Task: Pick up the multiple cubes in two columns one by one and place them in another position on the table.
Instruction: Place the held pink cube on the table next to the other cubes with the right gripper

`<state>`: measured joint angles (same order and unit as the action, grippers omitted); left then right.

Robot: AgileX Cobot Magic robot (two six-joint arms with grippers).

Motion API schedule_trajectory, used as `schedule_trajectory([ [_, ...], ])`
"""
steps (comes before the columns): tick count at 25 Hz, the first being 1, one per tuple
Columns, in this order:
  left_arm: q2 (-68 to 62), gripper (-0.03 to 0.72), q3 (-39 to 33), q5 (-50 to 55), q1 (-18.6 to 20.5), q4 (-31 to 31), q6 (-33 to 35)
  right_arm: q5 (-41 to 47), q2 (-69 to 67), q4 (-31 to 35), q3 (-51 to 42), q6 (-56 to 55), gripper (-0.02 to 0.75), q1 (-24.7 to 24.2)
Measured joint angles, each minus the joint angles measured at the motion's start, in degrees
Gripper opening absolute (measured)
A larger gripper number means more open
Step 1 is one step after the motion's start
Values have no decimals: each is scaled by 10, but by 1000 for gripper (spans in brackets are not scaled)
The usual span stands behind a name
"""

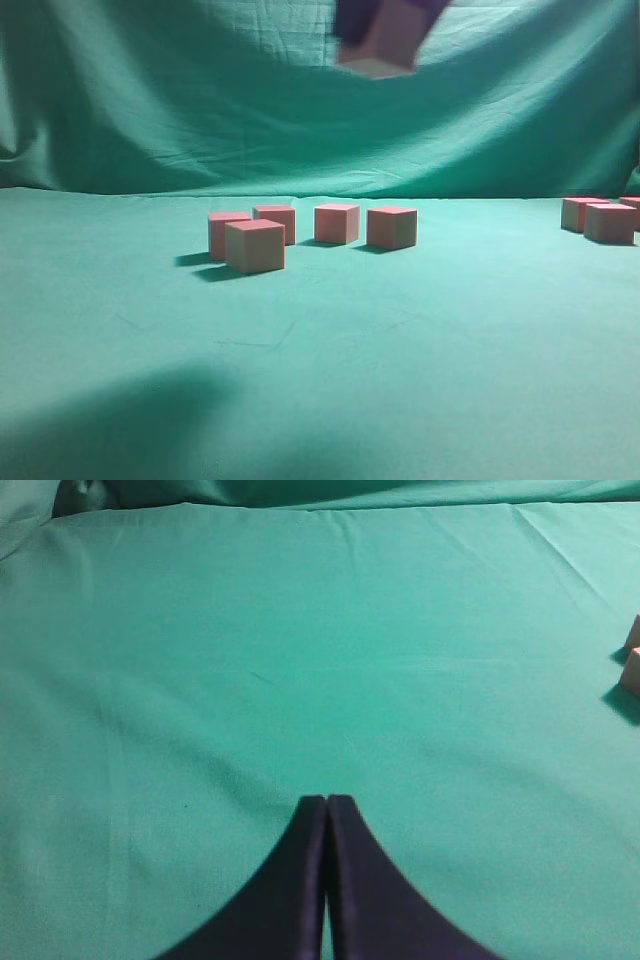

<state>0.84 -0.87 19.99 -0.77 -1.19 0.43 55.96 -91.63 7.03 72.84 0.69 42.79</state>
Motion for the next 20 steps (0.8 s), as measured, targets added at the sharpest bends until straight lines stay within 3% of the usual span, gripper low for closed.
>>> schedule_trajectory([
  [7, 0, 0, 0, 0, 0, 0, 0, -31, -53, -46, 0, 2, 261, 91],
  [20, 0, 0, 0, 0, 0, 0, 0, -116, -129, -179, 0, -21, 261, 96],
])
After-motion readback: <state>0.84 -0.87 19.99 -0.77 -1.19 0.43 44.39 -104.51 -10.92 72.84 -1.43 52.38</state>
